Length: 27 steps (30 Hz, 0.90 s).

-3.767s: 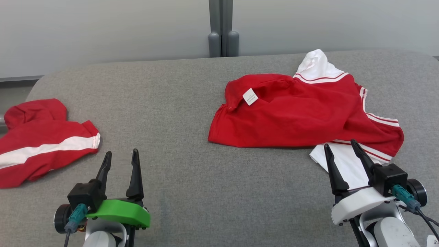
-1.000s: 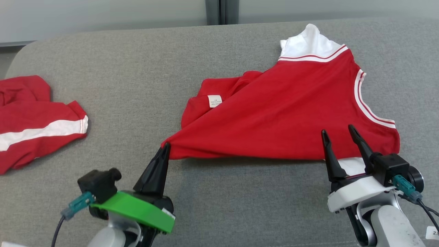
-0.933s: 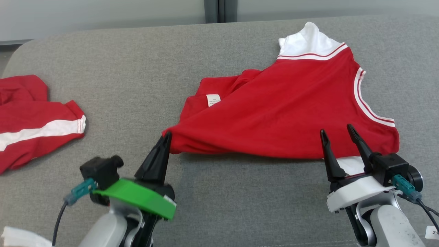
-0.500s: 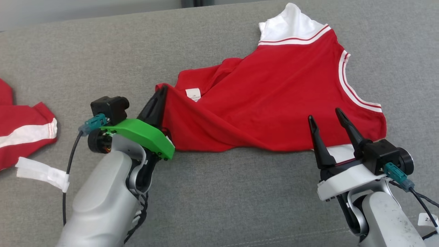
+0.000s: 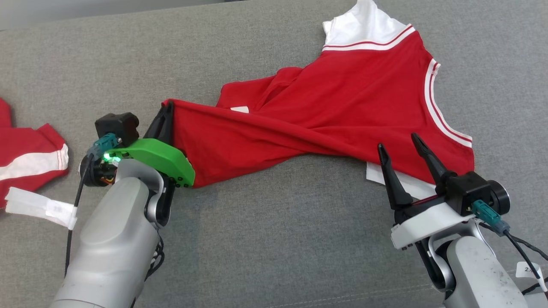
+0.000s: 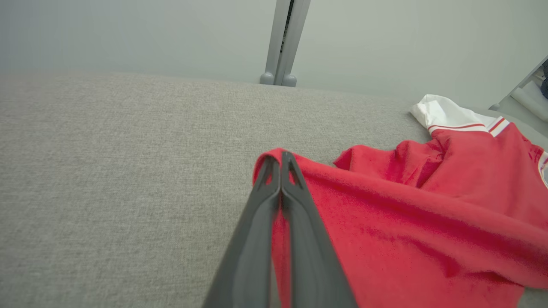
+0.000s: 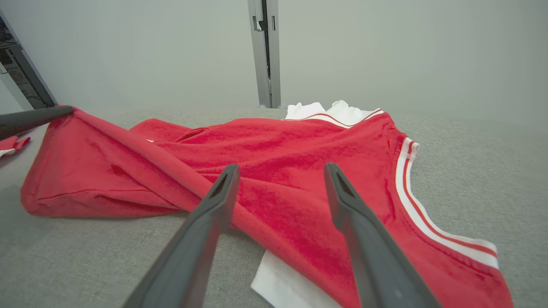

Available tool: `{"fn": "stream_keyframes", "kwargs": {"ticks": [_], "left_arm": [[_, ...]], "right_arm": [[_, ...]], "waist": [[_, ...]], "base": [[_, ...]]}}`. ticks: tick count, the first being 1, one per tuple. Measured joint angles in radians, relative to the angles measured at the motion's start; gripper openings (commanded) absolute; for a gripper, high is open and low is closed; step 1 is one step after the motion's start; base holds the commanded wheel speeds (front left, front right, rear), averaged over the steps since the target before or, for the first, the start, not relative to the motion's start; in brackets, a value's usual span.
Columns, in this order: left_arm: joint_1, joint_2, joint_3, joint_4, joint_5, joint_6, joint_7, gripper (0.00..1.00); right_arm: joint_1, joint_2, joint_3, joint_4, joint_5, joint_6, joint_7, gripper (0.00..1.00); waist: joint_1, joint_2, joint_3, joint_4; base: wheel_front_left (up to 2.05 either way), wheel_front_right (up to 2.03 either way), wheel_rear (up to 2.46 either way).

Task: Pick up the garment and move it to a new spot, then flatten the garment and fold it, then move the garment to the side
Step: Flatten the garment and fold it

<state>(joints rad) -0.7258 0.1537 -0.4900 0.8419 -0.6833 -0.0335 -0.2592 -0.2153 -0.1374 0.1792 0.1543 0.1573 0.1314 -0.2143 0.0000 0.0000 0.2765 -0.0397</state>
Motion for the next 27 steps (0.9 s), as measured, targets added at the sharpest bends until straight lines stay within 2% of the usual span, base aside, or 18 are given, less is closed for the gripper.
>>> {"fn": "stream_keyframes", "kwargs": {"ticks": [7,8,9,16,27], "left_arm": [[-0.015,-0.008,0.026,0.02,0.074,0.001,-0.003,0.02],[-0.016,-0.01,0.025,0.032,0.077,-0.002,-0.003,0.6],[-0.017,-0.013,0.026,0.037,0.082,-0.004,-0.003,1.0],[0.028,-0.029,0.106,-0.054,0.123,-0.016,-0.005,1.0],[0.352,-0.059,0.346,-0.462,0.28,-0.03,-0.005,1.0]], "right_arm": [[-0.015,-0.004,0.024,0.003,0.006,0.0,0.003,1.0],[-0.015,-0.004,0.025,0.003,0.007,0.0,0.003,1.0],[-0.015,-0.004,0.024,0.004,0.008,0.0,0.003,1.0],[-0.003,-0.008,-0.009,0.007,0.011,0.0,0.001,1.0],[0.042,-0.006,-0.072,-0.01,0.006,0.0,0.011,1.0]], "waist": [[0.0,0.0,-0.012,0.005],[0.0,0.0,-0.013,0.004],[0.0,0.0,-0.014,0.004],[0.0,0.0,-0.026,0.015],[0.0,0.0,-0.084,0.047]], "base": [[0.0,0.0,0.0],[0.0,0.0,0.0],[0.0,0.0,0.0],[0.0,0.0,0.0],[0.0,0.0,0.0]]}}
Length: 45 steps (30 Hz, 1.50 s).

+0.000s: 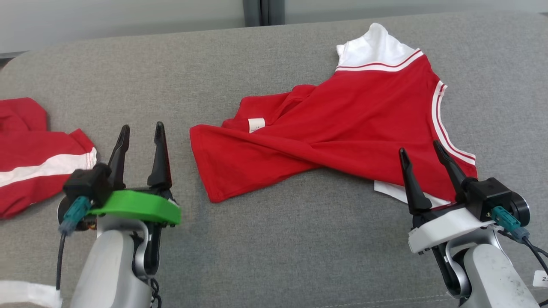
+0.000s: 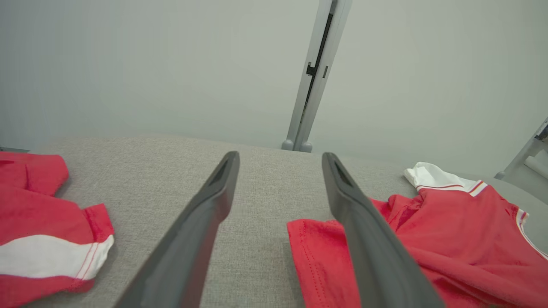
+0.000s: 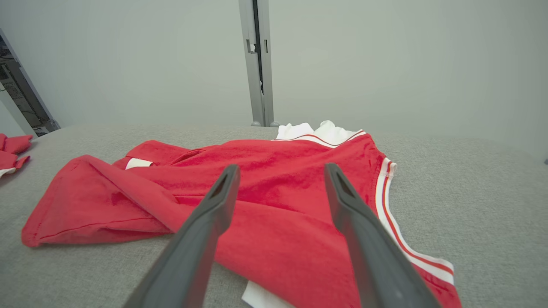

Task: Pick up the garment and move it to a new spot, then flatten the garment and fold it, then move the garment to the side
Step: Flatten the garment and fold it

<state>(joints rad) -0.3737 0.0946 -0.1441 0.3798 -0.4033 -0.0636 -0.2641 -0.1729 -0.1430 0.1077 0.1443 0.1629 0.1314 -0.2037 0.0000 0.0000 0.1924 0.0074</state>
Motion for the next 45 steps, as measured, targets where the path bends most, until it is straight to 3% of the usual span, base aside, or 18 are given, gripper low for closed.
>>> {"fn": "stream_keyframes", "kwargs": {"ticks": [9,22,34,45], "left_arm": [[0.191,-0.031,0.087,-0.137,0.111,-0.04,0.0,1.0],[0.292,-0.043,0.126,-0.154,0.151,-0.055,0.0,1.0],[0.28,-0.044,0.078,-0.169,0.133,-0.055,0.0,1.0],[0.265,-0.045,0.072,-0.174,0.142,-0.055,0.0,1.0]], "right_arm": [[0.047,-0.008,-0.045,0.022,-0.004,0.0,0.009,1.0],[0.084,0.001,-0.117,0.057,-0.004,0.0,0.039,1.0],[0.019,0.051,-0.332,0.159,0.097,-0.001,0.403,1.0],[-0.124,0.065,-0.428,0.237,0.152,-0.001,0.66,1.0]], "waist": [[0.0,0.0,-0.063,0.02],[0.0,0.0,-0.111,0.027],[0.0,0.0,-0.065,0.019],[0.0,0.0001,-0.031,0.016]], "base": [[0.0,0.0,0.0],[0.0,0.0,0.0],[0.0,0.0,0.0],[0.0,0.0,0.0]]}}
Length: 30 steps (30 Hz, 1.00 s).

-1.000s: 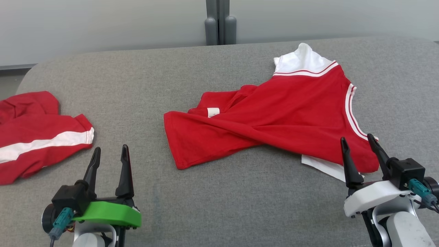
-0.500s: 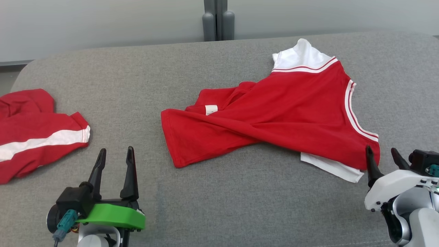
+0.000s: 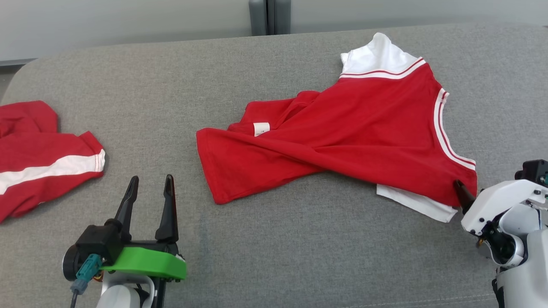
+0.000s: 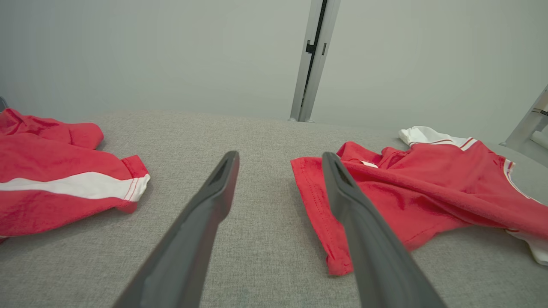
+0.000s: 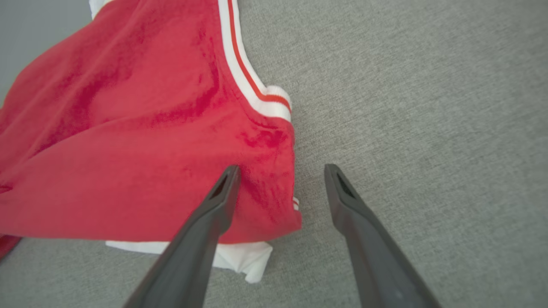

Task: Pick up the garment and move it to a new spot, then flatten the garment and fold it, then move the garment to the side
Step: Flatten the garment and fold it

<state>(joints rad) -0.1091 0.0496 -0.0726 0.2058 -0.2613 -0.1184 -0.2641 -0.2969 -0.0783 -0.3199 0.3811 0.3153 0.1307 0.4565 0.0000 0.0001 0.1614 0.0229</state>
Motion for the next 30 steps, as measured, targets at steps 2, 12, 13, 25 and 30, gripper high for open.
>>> {"fn": "stream_keyframes", "kwargs": {"ticks": [2,12,13,25,30], "left_arm": [[-0.002,0.0,-0.002,0.0,0.0,0.0,0.0,1.0],[-0.015,0.0,-0.014,0.001,0.005,-0.002,0.0,1.0],[-0.017,0.0,-0.015,0.001,0.004,-0.002,0.0,1.0],[-0.024,0.0,-0.017,0.002,-0.004,0.0,0.0,1.0],[-0.023,0.0,-0.016,-0.003,-0.008,0.002,0.0,1.0]], "right_arm": [[-0.02,0.001,-0.009,0.009,0.007,0.0,0.031,1.0],[-0.067,-0.007,0.022,0.026,0.035,0.0,0.068,0.0],[-0.067,-0.011,0.027,0.026,0.038,0.0,0.069,0.0],[-0.014,-0.011,0.031,-0.23,0.071,0.0,0.013,0.0],[0.024,-0.011,0.025,-0.371,0.067,0.0,0.05,0.0]], "waist": [[0.0,-0.0001,0.002,0.001],[0.0,-0.0001,0.021,0.013],[0.0,0.0,0.023,0.014],[0.0,-0.0001,0.021,0.02],[0.0,0.0,0.027,0.015]], "base": [[0.0,0.0,0.0],[0.0,0.0,0.0],[0.0,0.0,0.0],[0.0,0.0,0.0],[0.0,0.0,0.0]]}}
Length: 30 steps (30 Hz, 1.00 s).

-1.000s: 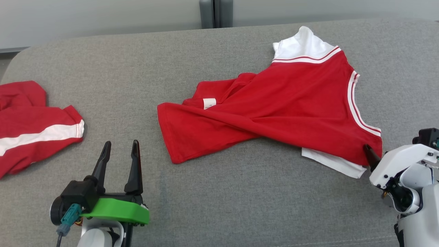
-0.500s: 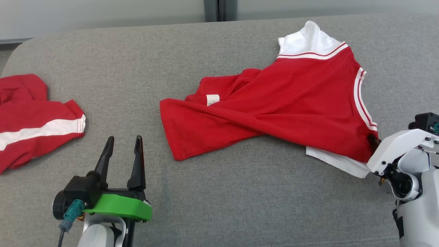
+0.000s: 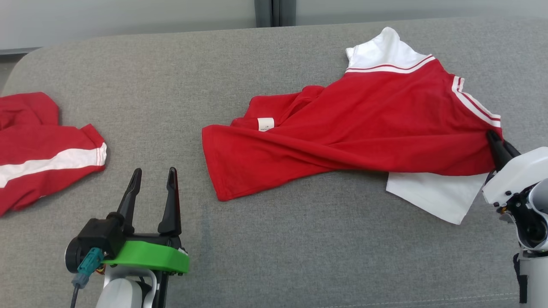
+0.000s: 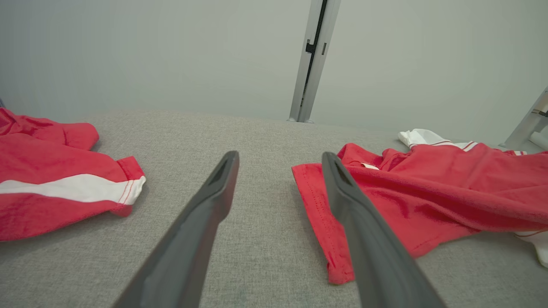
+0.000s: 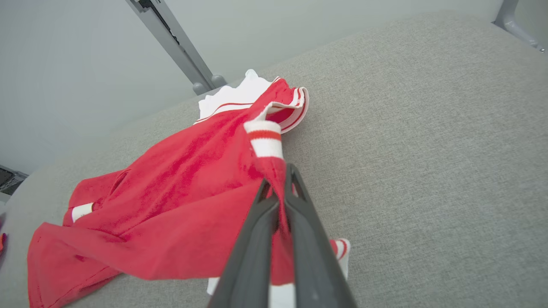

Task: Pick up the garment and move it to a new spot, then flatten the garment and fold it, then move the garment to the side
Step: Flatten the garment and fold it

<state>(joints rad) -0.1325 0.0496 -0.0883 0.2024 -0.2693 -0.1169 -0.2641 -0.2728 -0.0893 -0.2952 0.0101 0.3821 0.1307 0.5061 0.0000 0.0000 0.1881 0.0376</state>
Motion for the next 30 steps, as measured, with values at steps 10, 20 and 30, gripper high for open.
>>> {"fn": "stream_keyframes", "kwargs": {"ticks": [10,20,30], "left_arm": [[-0.054,0.0,-0.026,-0.014,-0.021,0.004,0.0,1.0],[-0.096,0.0,-0.056,-0.026,-0.035,0.013,0.0,1.0],[-0.106,0.0,-0.04,-0.017,-0.031,0.032,0.0,1.0]], "right_arm": [[-0.217,-0.14,0.074,0.185,-0.106,0.0,-0.008,0.0],[-0.461,-0.2,0.123,0.482,-0.167,0.0,-0.148,0.9],[-0.499,-0.221,0.129,0.543,-0.272,0.0,-0.423,1.0]], "waist": [[0.0,0.0,0.052,0.025],[0.0,0.0,0.129,0.089],[0.0,0.0,0.143,0.116]], "base": [[0.0,0.0,0.0],[0.0,0.0,0.0],[0.0,0.0,0.0]]}}
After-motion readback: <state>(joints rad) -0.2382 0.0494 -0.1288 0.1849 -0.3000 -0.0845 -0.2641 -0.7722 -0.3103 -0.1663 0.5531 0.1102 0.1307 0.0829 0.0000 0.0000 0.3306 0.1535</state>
